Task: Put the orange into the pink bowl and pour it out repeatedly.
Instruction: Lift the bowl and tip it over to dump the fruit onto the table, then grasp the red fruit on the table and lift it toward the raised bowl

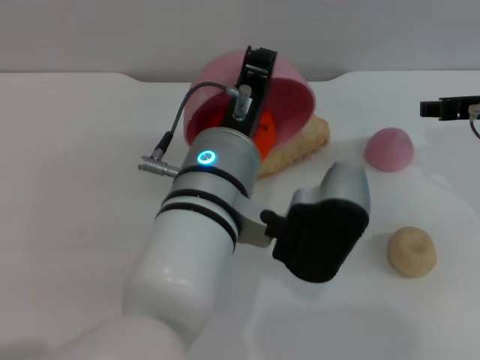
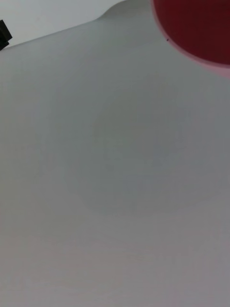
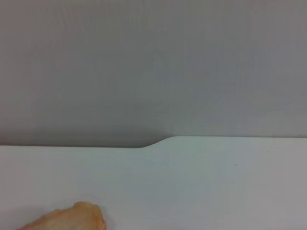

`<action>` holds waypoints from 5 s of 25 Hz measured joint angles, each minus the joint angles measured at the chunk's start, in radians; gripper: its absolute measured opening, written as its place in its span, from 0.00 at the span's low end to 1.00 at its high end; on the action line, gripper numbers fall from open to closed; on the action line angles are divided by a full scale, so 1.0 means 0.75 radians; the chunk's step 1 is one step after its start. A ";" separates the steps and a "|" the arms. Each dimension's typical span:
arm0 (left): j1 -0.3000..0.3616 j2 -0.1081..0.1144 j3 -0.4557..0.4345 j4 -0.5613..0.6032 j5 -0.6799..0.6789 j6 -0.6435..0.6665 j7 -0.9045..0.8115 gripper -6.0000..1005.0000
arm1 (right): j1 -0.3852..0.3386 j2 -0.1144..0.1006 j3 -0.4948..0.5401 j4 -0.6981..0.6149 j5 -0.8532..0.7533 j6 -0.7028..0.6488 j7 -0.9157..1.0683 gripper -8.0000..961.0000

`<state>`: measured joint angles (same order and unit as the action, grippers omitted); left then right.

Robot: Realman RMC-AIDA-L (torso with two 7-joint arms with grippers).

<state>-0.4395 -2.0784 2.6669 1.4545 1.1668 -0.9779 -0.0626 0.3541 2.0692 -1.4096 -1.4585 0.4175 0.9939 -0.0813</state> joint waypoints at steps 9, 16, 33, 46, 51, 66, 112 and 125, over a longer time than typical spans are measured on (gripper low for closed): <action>0.050 0.000 0.034 -0.037 0.259 -0.008 -0.198 0.05 | -0.001 0.000 -0.006 0.000 -0.001 0.004 0.000 0.58; 0.050 0.000 0.043 -0.038 0.260 -0.005 -0.201 0.05 | 0.001 0.000 -0.006 -0.001 -0.001 0.009 0.000 0.58; -0.050 0.014 -0.712 0.432 -1.076 -0.246 -0.300 0.05 | 0.007 0.002 -0.009 -0.013 0.009 0.027 -0.016 0.57; -0.111 0.025 -1.238 0.342 -1.415 -0.729 -0.251 0.05 | 0.086 0.005 -0.167 0.035 0.126 0.015 -0.033 0.57; -0.128 0.025 -1.246 0.289 -1.416 -0.722 -0.248 0.05 | 0.130 0.009 -0.297 0.126 0.189 -0.057 -0.033 0.57; -0.168 0.024 -1.263 0.182 -1.413 -0.696 -0.231 0.05 | 0.168 0.010 -0.530 0.202 0.478 -0.118 -0.067 0.56; -0.282 0.020 -1.296 -0.004 -1.420 -0.649 -0.213 0.05 | 0.243 0.012 -0.671 0.348 0.619 -0.008 -0.092 0.55; -0.287 0.020 -1.289 0.000 -1.412 -0.661 -0.210 0.05 | 0.285 0.011 -0.722 0.364 0.609 0.009 -0.162 0.54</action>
<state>-0.6550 -2.0632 1.7002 1.4542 0.1075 -1.4739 -0.2203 0.5682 2.0774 -1.9509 -1.1852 0.8739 1.0006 -0.2030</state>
